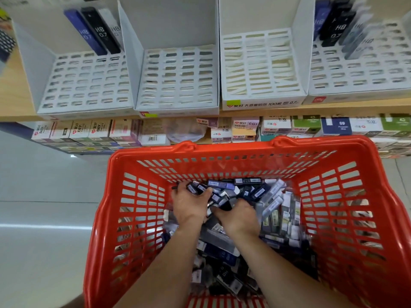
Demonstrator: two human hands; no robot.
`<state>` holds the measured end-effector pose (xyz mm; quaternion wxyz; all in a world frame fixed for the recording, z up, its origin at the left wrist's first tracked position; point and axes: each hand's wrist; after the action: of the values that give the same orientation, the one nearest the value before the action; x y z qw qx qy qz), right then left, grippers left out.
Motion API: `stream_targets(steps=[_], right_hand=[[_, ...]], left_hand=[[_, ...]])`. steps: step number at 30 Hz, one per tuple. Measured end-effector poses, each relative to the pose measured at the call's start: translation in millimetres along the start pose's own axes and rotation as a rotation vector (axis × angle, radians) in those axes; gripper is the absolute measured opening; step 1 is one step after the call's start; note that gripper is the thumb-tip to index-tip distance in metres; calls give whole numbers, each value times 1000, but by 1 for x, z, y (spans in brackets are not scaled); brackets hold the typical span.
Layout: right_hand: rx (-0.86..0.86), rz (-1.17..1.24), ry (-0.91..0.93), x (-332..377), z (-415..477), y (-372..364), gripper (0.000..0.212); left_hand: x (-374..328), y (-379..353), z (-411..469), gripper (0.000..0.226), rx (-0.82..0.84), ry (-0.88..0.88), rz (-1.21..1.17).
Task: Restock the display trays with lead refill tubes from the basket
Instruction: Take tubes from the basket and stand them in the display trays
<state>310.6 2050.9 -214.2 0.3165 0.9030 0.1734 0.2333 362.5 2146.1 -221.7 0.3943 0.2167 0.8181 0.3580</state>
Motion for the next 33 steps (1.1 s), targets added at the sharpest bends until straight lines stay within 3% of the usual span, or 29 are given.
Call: stream_targets(steps=[6,12,15,18,21,24,28,31,33], right_hand=[[-71,421,-168,16,-2,-7,46],[-32,119,1,23,-7,-18,51],[-70,-29,124,7,-13,-17,59],[-137,-21,181,-5,-16,-5,28],[42,407,57,-6,-18,12,15],[241,796,-136,-1,-29,30,19],[412,1161,-310,2,-47,45,12],[534,1357,-349,-3,-59,53,24],[571,1480,-351,-5,-68,58,31]], left_hand=[[20,21,5,47,75,142,-202],[31,50,-3,29,44,101,-225],[35,60,-8,23,148,98,-352],[30,70,-21,15,302,102,-469],[19,79,-32,12,400,140,-567],[6,83,-49,4,479,182,-661],[-15,86,-76,26,592,165,-715],[-24,85,-93,23,560,-64,-574],[-30,85,-106,41,515,-201,-482]])
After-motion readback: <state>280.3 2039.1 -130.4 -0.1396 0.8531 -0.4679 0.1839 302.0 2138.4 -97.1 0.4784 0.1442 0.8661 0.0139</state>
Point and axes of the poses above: each hand's wrist, its own z-axis towards the middle knuckle, its own y-axis out of the back of the hand, x = y × z, and after that the axes turned 4 degrees about -x, right-handed
